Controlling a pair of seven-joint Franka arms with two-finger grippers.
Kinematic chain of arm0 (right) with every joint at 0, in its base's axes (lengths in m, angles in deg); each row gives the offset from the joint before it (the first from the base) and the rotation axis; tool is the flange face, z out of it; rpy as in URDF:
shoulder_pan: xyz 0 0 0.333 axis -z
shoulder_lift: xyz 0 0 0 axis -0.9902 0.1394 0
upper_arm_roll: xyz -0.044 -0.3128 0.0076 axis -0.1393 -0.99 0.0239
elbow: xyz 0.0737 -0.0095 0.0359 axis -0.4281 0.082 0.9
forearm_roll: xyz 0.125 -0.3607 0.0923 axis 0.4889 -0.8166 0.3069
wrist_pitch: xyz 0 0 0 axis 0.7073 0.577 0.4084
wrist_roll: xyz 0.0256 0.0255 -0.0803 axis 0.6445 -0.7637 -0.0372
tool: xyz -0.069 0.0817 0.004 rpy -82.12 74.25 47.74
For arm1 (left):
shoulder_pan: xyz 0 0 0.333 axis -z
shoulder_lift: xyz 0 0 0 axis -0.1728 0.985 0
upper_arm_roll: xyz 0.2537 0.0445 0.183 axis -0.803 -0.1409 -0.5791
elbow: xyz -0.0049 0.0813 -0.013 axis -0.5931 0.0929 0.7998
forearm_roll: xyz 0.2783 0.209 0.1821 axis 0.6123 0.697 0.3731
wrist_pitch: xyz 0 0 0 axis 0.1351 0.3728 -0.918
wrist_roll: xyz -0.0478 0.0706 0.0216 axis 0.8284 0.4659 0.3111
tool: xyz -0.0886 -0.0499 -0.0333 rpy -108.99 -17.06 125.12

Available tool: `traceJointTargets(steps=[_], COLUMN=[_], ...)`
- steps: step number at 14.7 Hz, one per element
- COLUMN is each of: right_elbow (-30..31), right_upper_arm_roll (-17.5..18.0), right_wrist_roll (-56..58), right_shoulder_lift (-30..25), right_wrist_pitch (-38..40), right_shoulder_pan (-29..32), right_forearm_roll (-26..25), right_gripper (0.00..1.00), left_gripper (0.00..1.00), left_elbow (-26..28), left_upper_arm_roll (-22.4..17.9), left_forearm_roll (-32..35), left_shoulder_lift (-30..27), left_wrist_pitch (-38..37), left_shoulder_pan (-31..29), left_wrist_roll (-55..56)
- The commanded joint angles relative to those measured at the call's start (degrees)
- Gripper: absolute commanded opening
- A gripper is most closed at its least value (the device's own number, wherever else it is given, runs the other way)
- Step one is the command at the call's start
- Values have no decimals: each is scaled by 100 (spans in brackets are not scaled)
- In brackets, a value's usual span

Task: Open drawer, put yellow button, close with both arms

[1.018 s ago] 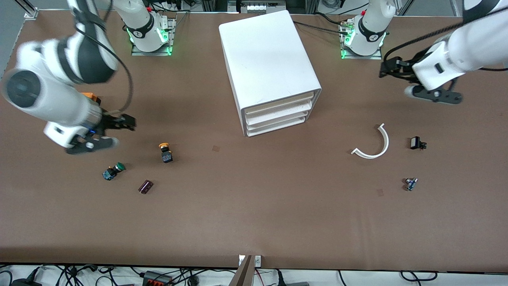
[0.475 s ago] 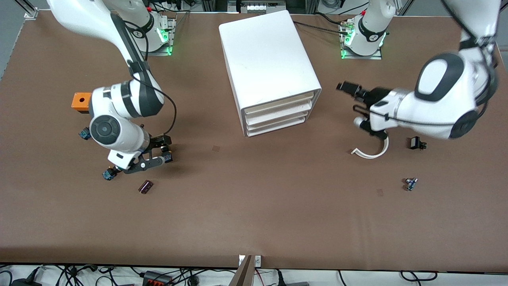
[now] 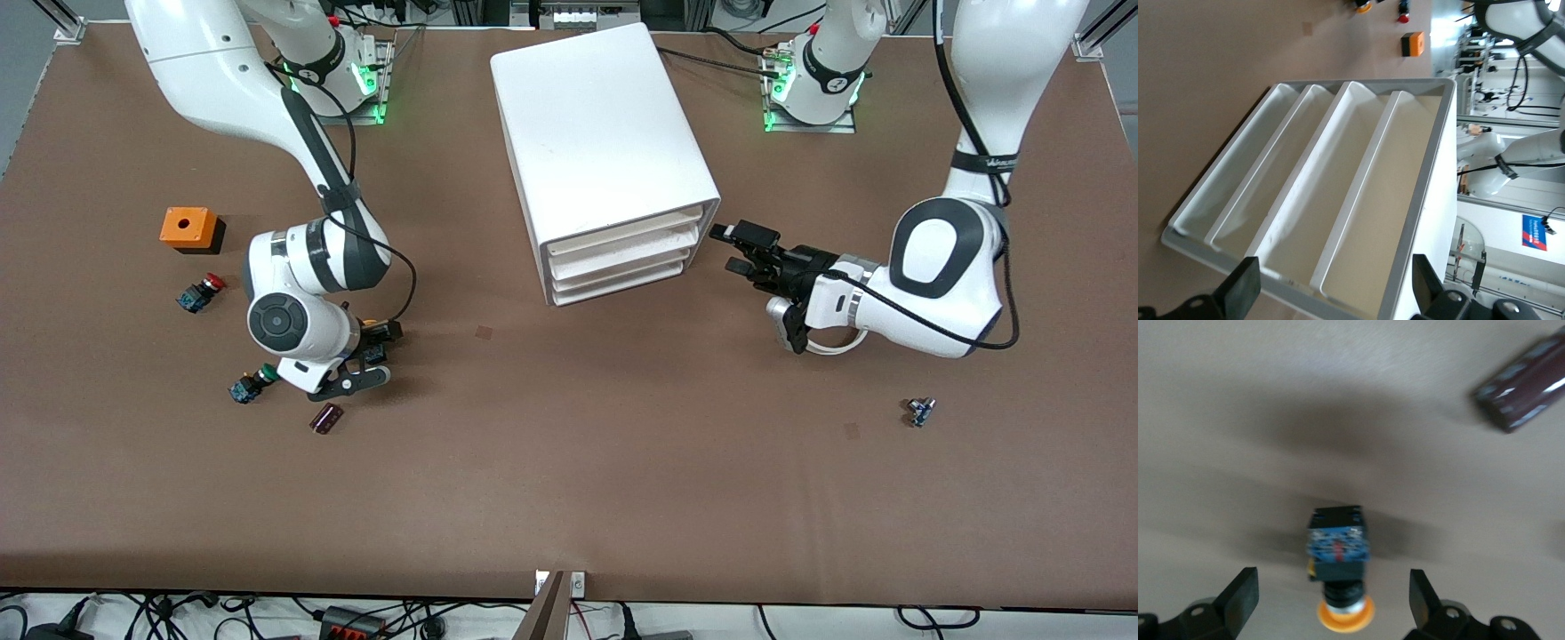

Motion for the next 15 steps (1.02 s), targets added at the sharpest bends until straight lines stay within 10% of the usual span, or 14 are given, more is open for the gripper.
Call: traceJointTargets(steps=[1, 9, 11, 15], right_elbow=[-75, -49, -31, -40], right_upper_arm_roll=[58, 50, 50, 50], right_wrist_roll=[9, 88, 79, 18], right_shoulder_lift=[69, 218, 227, 218], right_wrist_pitch=[-37, -29, 6, 50], right_shoulder_pan=[23, 102, 102, 93], right_forearm_roll=[230, 168, 168, 177], right_gripper=[100, 95, 77, 9], left_gripper=[99, 72, 64, 36], left_elbow=[629, 1298, 1395, 1395], left_upper_arm_roll=[-14, -5, 39, 153], left_forearm_roll=[-609, -1455, -1463, -1463], left_shoulder_lift=[-130, 11, 37, 178], left_wrist_pitch=[317, 327, 257, 283], left_shoulder_pan=[12, 170, 196, 214], left_wrist_roll=[-733, -1876, -1992, -2307])
